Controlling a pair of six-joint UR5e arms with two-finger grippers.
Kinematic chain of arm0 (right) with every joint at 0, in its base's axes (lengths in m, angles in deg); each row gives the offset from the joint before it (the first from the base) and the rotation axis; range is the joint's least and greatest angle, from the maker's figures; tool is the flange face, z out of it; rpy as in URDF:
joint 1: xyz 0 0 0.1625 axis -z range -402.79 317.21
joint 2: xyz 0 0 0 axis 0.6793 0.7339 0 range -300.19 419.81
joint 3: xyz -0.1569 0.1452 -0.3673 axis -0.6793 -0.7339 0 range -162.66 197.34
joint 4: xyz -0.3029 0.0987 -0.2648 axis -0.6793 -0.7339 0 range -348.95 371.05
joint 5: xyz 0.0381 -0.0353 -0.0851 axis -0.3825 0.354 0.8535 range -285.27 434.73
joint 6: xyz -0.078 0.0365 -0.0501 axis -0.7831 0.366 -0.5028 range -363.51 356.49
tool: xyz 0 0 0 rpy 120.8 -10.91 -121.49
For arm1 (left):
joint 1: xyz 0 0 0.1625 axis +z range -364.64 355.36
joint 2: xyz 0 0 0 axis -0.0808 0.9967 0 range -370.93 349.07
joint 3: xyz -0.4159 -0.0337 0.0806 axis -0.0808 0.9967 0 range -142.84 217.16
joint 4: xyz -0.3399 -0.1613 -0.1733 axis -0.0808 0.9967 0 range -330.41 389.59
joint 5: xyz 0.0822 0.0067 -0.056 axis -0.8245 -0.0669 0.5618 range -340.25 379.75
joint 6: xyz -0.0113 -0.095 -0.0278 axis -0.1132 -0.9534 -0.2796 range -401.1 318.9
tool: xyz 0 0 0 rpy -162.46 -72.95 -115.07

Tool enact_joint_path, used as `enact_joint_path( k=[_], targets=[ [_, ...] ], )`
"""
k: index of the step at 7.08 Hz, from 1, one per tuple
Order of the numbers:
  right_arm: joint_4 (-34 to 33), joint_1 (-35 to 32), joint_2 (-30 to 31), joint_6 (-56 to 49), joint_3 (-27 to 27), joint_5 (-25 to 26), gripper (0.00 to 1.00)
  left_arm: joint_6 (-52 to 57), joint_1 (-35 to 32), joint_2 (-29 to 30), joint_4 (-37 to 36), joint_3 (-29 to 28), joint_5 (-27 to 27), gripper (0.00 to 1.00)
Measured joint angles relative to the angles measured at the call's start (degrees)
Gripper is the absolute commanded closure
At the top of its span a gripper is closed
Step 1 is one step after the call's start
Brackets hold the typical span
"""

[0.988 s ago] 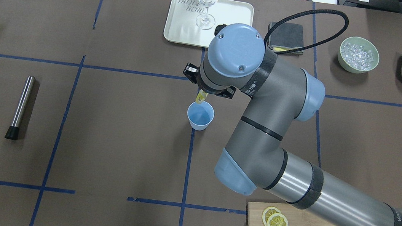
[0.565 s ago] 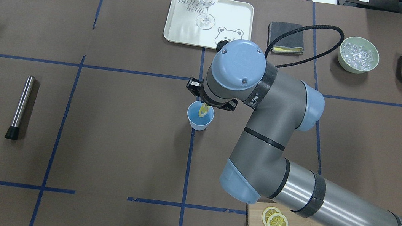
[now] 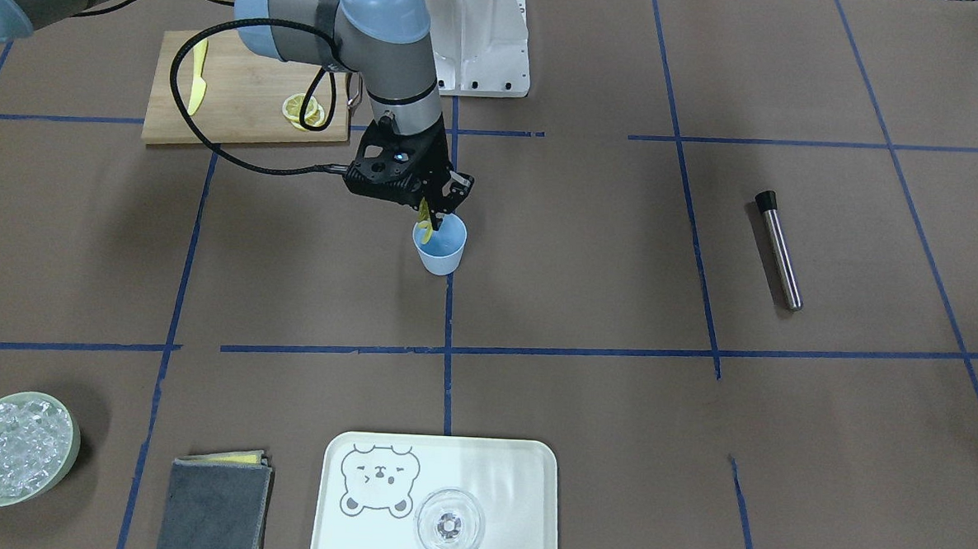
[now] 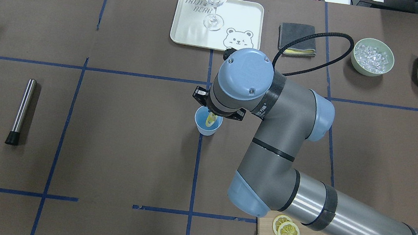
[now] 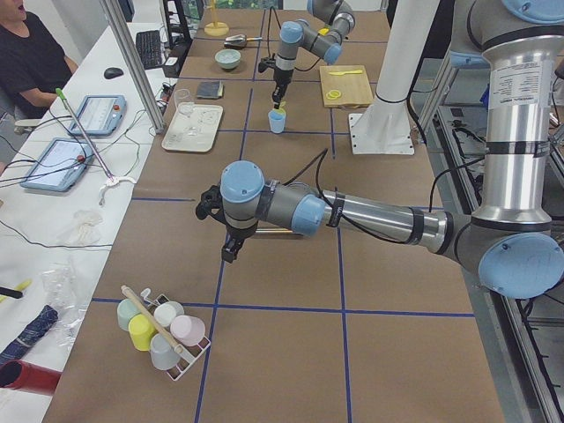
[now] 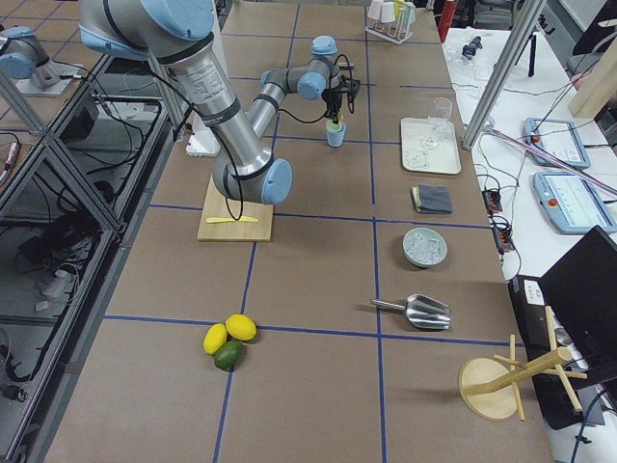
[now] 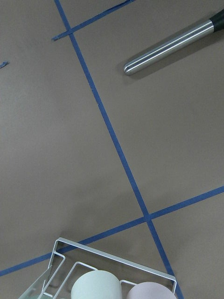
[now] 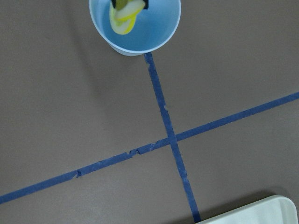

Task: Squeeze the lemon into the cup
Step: 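Lower the lemon slice into the blue cup and open the right gripper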

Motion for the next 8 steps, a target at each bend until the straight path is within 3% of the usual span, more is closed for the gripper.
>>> enact_joint_path(
  k=[1, 6, 7, 8],
  targets=[
    [0.03, 0.14, 0.09, -0.01, -0.09, 0.03, 0.44, 0.0, -0.01, -0.03, 0.0, 0.0, 0.0, 0.0],
    [0.17, 0.21, 0.05, 0.01, -0.4, 0.09, 0.36, 0.0, -0.05, -0.39, -0.04, 0.34, 0.0, 0.0],
    [0.16, 0.21, 0.05, 0.0, -0.5, 0.12, 0.05, 0.0, -0.04, -0.51, -0.04, 0.4, 0.09, 0.0],
    [0.03, -0.1, 0.14, -0.06, -0.16, 0.02, 0.0, -0.83, 0.04, -0.53, -0.05, 0.34, 0.4, 0.0]
  ],
)
